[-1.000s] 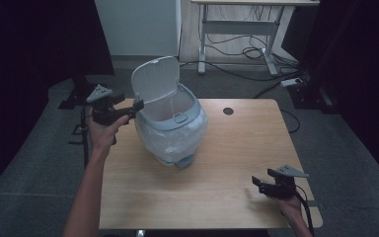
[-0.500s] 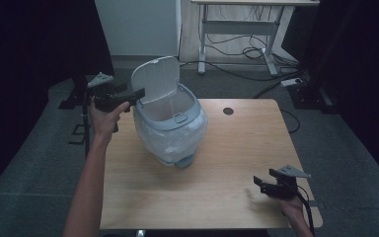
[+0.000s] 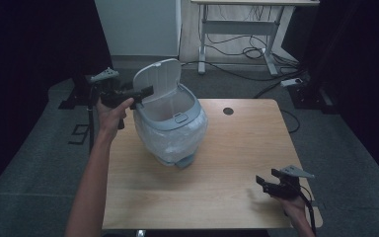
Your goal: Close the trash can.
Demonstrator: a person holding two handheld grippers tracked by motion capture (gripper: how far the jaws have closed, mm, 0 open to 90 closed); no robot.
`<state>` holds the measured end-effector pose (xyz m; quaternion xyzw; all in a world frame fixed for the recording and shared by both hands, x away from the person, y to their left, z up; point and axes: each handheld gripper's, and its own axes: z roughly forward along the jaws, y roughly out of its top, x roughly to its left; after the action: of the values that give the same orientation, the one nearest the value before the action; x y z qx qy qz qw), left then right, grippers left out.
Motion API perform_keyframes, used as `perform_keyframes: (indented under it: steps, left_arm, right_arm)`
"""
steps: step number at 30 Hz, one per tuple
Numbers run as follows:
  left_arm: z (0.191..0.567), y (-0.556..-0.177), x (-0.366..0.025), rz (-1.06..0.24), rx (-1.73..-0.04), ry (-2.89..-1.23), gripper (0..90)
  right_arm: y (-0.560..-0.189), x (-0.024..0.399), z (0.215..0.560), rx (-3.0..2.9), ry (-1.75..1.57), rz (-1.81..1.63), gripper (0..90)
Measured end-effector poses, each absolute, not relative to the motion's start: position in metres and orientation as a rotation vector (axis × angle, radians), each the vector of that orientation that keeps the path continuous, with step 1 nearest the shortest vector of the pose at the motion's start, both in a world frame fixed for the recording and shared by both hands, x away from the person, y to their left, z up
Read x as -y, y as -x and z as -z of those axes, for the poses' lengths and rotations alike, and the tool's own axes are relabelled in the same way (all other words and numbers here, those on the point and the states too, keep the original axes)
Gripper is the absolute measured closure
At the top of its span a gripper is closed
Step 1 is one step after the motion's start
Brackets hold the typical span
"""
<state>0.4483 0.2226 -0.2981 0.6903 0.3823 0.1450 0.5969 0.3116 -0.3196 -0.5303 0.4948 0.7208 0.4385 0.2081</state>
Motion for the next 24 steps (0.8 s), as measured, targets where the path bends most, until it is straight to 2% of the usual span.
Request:
perform_keyframes:
  steps: [11,24]
  left_arm:
    - [0.314,-0.422,-0.204,-0.273,-0.875,-1.635,16.1]
    - [0.332,-0.420,-0.174,-0.393,-0.938,-1.735,18.0]
  right_arm:
    - [-0.310,0.318,0.528,-2.008,-1.371,-1.232,21.4]
    - [-0.310,0.316,0.530,-2.017,-1.379,-1.224,21.3]
